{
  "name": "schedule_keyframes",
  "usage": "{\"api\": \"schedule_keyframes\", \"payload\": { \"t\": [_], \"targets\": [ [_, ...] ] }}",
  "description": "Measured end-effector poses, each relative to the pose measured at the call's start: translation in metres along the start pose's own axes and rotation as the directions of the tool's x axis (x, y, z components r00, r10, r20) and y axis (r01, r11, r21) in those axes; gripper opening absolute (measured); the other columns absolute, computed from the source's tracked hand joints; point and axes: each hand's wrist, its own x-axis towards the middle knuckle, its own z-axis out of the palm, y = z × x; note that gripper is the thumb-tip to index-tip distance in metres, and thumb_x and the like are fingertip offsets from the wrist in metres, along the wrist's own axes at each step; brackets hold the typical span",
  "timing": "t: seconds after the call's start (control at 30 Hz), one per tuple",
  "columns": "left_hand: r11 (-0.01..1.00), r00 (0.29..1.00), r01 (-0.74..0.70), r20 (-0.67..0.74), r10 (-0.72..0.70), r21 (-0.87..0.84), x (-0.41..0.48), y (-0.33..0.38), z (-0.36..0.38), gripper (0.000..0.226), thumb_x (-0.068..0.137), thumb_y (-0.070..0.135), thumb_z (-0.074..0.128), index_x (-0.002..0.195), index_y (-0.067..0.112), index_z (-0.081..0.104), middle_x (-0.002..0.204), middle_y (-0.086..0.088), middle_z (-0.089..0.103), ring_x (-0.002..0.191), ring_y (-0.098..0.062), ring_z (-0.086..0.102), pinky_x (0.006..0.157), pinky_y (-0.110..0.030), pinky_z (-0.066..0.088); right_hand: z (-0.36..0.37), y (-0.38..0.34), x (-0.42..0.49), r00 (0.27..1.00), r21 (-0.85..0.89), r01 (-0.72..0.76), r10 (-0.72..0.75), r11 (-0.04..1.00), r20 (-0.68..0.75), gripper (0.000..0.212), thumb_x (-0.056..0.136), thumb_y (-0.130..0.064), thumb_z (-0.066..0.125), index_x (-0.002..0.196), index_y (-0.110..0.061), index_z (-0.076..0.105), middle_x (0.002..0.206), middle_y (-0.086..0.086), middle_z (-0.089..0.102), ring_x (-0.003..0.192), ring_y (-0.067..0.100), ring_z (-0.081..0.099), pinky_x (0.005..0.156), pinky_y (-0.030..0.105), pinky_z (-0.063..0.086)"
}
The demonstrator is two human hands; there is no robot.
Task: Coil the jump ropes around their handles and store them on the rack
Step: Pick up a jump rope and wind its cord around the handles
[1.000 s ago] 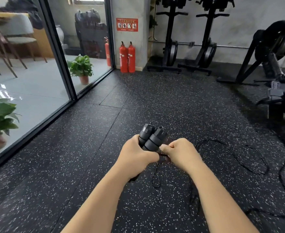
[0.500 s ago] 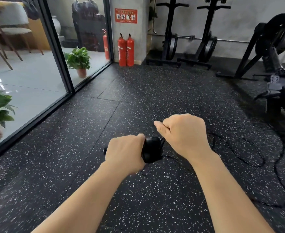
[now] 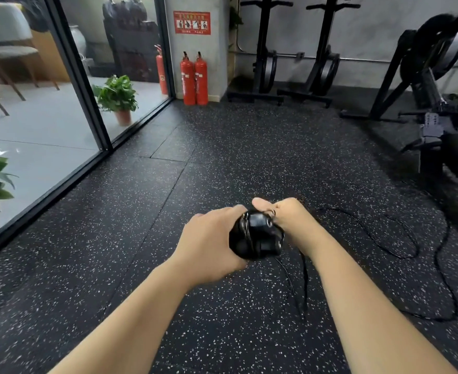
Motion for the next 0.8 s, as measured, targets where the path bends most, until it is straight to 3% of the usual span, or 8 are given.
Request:
{"api": "schedule_keyframes", "payload": {
  "t": [0.1,0.17,0.27,0.33,0.43,0.57,0.7,0.8],
  "targets": [
    [0.951,0.961,0.27,-0.022,-0.276,-0.153,0.007,-0.002,-0.004,0.036,0.062,0.027,0.077,0.089,0.026,0.053,0.075,0.008,0.062,0.075,-0.018,0.061,0.07,-0.034,0.051,0.009,0.004,0.0,0.992,-0.144,-0.125,0.127,0.982,0.006,0.037,0.1,-0.018,0.044,0.063,-0.016,0.046,0.063,0.003,0.046,0.056,0.012,0.042,0.055,0.023,0.036],
    [0.898,0.917,0.386,-0.015,-0.398,-0.212,0.012,-0.006,-0.003,0.037,0.061,0.022,0.077,0.089,0.026,0.053,0.076,0.007,0.062,0.072,-0.02,0.061,0.069,-0.035,0.051,0.015,0.005,-0.002,0.989,-0.222,-0.149,0.149,0.964,-0.017,0.03,0.098,-0.017,0.044,0.071,-0.01,0.053,0.065,0.009,0.051,0.059,0.021,0.045,0.056,0.033,0.035],
    [0.822,0.857,0.494,-0.004,-0.516,-0.282,0.016,-0.014,-0.002,0.034,0.062,0.022,0.077,0.083,0.027,0.051,0.073,0.006,0.061,0.065,-0.019,0.059,0.063,-0.031,0.047,0.019,0.002,-0.007,0.985,-0.193,-0.162,0.146,0.968,-0.094,0.043,0.094,-0.027,0.049,0.054,-0.013,0.045,0.054,0.005,0.044,0.053,0.022,0.037,0.055,0.032,0.028],
    [0.793,0.828,0.535,-0.005,-0.56,-0.293,0.016,-0.019,-0.003,0.032,0.064,0.023,0.077,0.085,0.028,0.053,0.073,0.008,0.062,0.064,-0.016,0.06,0.064,-0.029,0.047,0.021,0.001,-0.009,0.986,-0.266,-0.135,0.103,0.954,-0.13,0.047,0.094,-0.031,0.048,0.05,-0.013,0.049,0.053,0.003,0.05,0.055,0.023,0.044,0.057,0.032,0.034],
    [0.736,0.786,0.586,0.013,-0.619,-0.339,0.017,-0.028,-0.005,0.033,0.063,0.022,0.078,0.087,0.028,0.055,0.073,0.006,0.064,0.065,-0.017,0.061,0.069,-0.033,0.052,0.024,-0.003,-0.014,0.986,-0.361,-0.114,0.059,0.926,-0.159,0.044,0.094,-0.031,0.044,0.064,-0.003,0.06,0.059,0.005,0.057,0.057,0.023,0.047,0.055,0.032,0.034],
    [0.667,0.73,0.632,0.016,-0.683,-0.394,0.017,-0.042,-0.007,0.03,0.062,0.018,0.076,0.085,0.022,0.058,0.068,0.002,0.062,0.057,-0.02,0.058,0.066,-0.031,0.049,0.026,-0.006,-0.019,0.983,-0.416,-0.077,-0.002,0.906,-0.186,0.044,0.094,-0.03,0.042,0.054,-0.013,0.041,0.076,0.011,0.069,0.057,0.022,0.047,0.053,0.03,0.032],
    [0.645,0.684,0.684,-0.007,-0.729,-0.34,0.016,-0.052,-0.01,0.03,0.062,0.02,0.073,0.087,0.021,0.057,0.07,0.001,0.064,0.061,-0.02,0.059,0.065,-0.029,0.047,0.024,-0.018,-0.036,0.986,-0.506,-0.051,-0.039,0.861,-0.165,0.044,0.096,-0.033,0.041,0.057,-0.013,0.047,0.073,0.006,0.069,0.061,0.023,0.058,0.055,0.029,0.038],
    [0.667,0.678,0.718,-0.021,-0.735,-0.199,0.017,-0.052,-0.01,0.031,0.065,0.024,0.072,0.092,0.022,0.055,0.076,0.002,0.065,0.067,-0.018,0.063,0.063,-0.027,0.046,0.027,-0.039,-0.06,0.988,-0.609,0.064,-0.134,0.79,-0.071,0.049,0.1,-0.039,0.039,0.057,-0.017,0.044,0.06,-0.004,0.055,0.054,0.013,0.049,0.05,0.027,0.032]
  ]
}}
